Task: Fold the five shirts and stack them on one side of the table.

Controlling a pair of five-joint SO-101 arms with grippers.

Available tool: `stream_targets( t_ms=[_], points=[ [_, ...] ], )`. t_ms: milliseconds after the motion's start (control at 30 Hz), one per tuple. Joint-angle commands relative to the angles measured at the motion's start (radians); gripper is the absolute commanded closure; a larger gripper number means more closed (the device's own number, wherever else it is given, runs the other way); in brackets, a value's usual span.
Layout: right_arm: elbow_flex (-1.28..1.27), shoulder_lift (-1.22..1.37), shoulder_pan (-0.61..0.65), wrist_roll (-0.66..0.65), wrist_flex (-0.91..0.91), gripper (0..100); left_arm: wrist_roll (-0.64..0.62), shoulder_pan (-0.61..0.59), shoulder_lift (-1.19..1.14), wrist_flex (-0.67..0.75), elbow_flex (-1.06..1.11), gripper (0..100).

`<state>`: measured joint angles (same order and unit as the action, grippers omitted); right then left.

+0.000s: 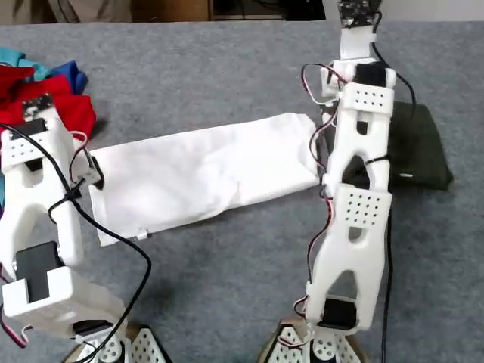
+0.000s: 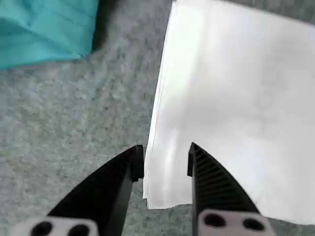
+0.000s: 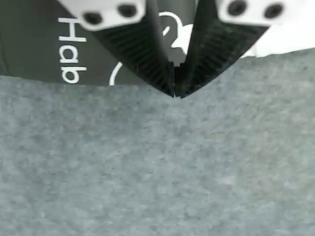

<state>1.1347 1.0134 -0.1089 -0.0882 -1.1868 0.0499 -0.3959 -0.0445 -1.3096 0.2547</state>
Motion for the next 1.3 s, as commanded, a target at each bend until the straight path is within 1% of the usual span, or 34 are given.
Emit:
stream_targets(
  t_ms=[0, 133, 267, 467, 567, 633, 767, 833, 1000, 1100, 1133, 1267],
  points=[
    [0.053, -0.005, -0.016, -0.003, 0.021, 99.7, 0.012, -0.015, 0.044, 0.009, 0.005, 82],
    [0.053, -0.005, -0.010, -0.023, 0.023, 99.7, 0.014, -0.018, 0.015, 0.084, 0.032, 80],
    [0.053, -0.005, -0.012, -0.023, 0.023, 99.7, 0.014, -0.021, -0.087, 0.137, 0.025, 80],
    [0.053, -0.005, -0.013, -0.023, 0.026, 99.7, 0.009, -0.023, -0.271, 0.141, -0.057, 80],
    [0.045, -0.005, -0.013, -0.023, 0.038, 99.7, 0.006, -0.026, -0.312, 0.121, -0.097, 80],
    [0.045, -0.004, -0.015, -0.023, 0.040, 99.7, 0.006, -0.020, -0.321, 0.101, -0.120, 83],
    [0.045, -0.002, -0.016, -0.023, 0.041, 99.7, 0.012, 0.021, -0.349, 0.103, -0.129, 91],
    [0.045, -0.002, -0.016, -0.023, 0.044, 99.7, 0.012, 0.040, -0.361, 0.107, -0.135, 94],
    [0.051, -0.002, -0.018, -0.021, 0.046, 99.7, 0.011, 0.052, -0.398, 0.100, -0.178, 95],
    [0.053, -0.010, -0.025, -0.017, 0.044, 99.7, 0.014, 0.052, -0.407, 0.100, -0.189, 99],
    [0.054, -0.012, -0.028, -0.017, 0.043, 99.7, 0.014, 0.054, -0.404, 0.100, -0.189, 98],
    [0.150, -0.031, -0.064, -0.015, -0.021, 99.7, 0.009, 0.072, -0.392, 0.087, -0.236, 98]
  ],
)
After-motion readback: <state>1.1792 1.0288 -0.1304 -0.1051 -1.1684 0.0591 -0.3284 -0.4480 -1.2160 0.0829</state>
